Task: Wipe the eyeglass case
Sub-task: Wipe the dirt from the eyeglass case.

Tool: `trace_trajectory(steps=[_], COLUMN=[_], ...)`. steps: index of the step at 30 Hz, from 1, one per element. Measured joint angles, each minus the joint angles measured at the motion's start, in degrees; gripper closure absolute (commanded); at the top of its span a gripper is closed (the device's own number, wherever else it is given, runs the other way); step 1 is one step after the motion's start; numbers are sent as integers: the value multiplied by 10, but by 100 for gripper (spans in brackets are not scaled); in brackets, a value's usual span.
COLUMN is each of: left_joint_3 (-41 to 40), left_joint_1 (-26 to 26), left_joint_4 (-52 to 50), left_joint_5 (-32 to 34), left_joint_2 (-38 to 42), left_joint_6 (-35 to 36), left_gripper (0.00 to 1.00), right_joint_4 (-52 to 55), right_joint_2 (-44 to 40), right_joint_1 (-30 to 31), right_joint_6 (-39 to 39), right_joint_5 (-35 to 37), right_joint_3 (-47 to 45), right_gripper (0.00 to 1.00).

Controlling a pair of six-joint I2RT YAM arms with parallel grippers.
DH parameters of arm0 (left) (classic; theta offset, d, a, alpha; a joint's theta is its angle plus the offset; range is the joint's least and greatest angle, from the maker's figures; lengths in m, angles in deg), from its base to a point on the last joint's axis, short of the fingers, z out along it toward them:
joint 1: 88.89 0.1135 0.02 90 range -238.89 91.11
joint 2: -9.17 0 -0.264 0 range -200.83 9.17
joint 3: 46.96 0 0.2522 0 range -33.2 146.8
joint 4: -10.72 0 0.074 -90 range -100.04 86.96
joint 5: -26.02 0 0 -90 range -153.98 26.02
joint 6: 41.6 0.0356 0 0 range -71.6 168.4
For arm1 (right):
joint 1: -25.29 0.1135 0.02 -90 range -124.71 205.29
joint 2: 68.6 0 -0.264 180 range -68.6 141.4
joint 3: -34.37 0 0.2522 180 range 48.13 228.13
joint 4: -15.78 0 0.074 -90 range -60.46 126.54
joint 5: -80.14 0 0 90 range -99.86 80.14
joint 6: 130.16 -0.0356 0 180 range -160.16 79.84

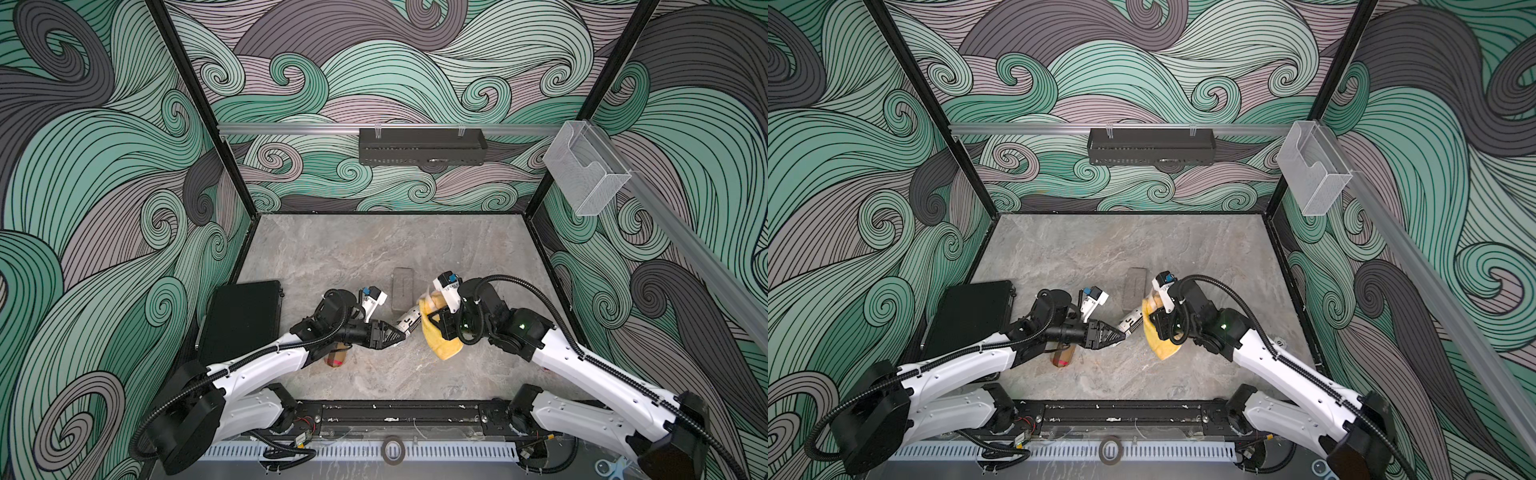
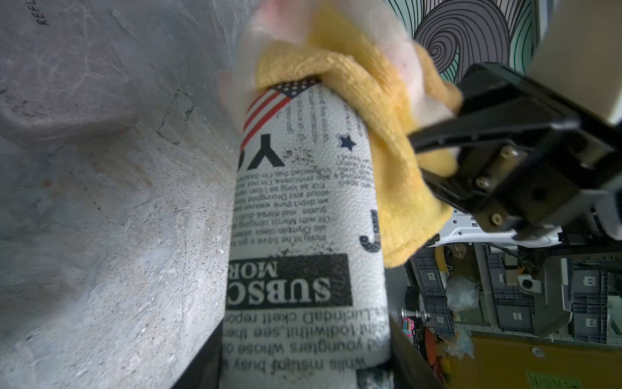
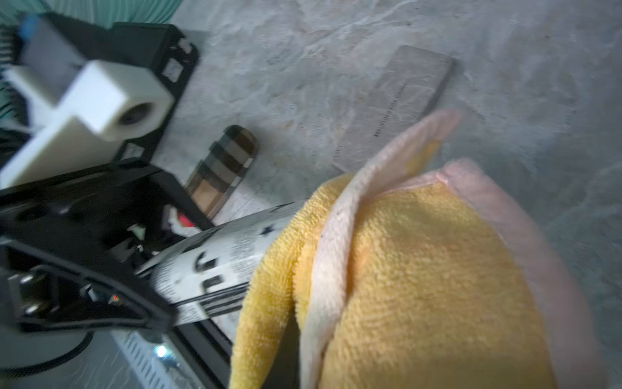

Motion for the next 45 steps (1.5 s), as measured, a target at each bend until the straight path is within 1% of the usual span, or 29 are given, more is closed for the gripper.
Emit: trace_trajectory(steps=[2, 4, 6, 7, 9, 11, 13, 15, 18, 21, 24, 26, 32, 38, 40, 42, 45], left_joint_3=[0, 0, 0, 0, 3, 7, 13, 21, 29, 33, 33, 33, 48, 82, 91, 99, 106], left_joint_1=[0, 0, 0, 0, 0, 1, 5, 10, 25, 32, 32, 32, 32, 33, 33, 33, 33], left_joint_4=[0, 0, 0, 0, -7, -24, -45, -64, -78, -88, -94, -93, -82, -74, -75, -77, -78], left_joint_5=[-1, -1, -1, -1, -1, 0, 0, -4, -10, -12, -13, -17, -40, -61, -70, -76, -78], left_joint_2=[0, 0, 0, 0, 0, 0, 0, 2, 4, 6, 12, 17, 6, -16, -17, -17, -17], left_joint_6=[2, 2, 2, 2, 2, 2, 3, 3, 3, 4, 4, 3, -23, -53, -59, -64, -64], left_gripper=[59, 59, 59, 59, 59, 59, 60, 60, 60, 60, 60, 60, 60, 60, 59, 59, 59], right_joint_4=[-23, -41, -45, -44, -28, -6, 22, 47, 74, 94, 96, 82, 7, -36, -48, -53, -40], right_joint_2=[-7, -10, -6, -3, 3, 2, -3, -12, -20, -8, 8, 8, 9, 38, 43, 40, 25], right_joint_1=[19, 24, 25, 25, 26, 25, 14, -2, -19, -20, -17, -5, 67, 123, 133, 136, 133], right_joint_6=[6, 11, 14, 15, 15, 11, 4, -3, -10, -12, 0, 11, 38, 58, 61, 61, 55], right_joint_5=[-38, -76, -95, -93, -59, -4, 60, 105, 147, 168, 145, 114, 23, -25, -27, -8, 71], right_joint_3=[-1, -4, -6, -6, -6, -7, -7, -9, -10, -9, -9, -10, -9, -1, -1, -1, -1], right_gripper=[100, 100, 100, 100, 100, 100, 100, 100, 100, 100, 100, 100, 100, 100, 100, 100, 100])
